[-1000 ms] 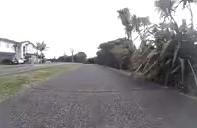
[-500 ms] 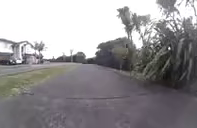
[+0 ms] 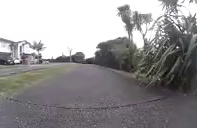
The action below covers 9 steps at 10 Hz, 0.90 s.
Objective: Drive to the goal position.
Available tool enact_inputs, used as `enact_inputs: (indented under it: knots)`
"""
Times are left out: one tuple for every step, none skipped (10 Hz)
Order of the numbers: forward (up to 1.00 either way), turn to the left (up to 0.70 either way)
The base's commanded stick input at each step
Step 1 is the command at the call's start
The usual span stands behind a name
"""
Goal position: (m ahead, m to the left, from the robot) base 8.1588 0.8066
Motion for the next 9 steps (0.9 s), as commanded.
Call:
enact_inputs:
  knots:
    - [0.7, 0.0]
    - [0.7, 0.0]
    - [0.7, 0.0]
    - [0.7, 0.0]
    - [0.7, 0.0]
    - [0.7, 0.0]
    - [0.7, 0.0]
    - [0.7, 0.0]
    - [0.7, 0.0]
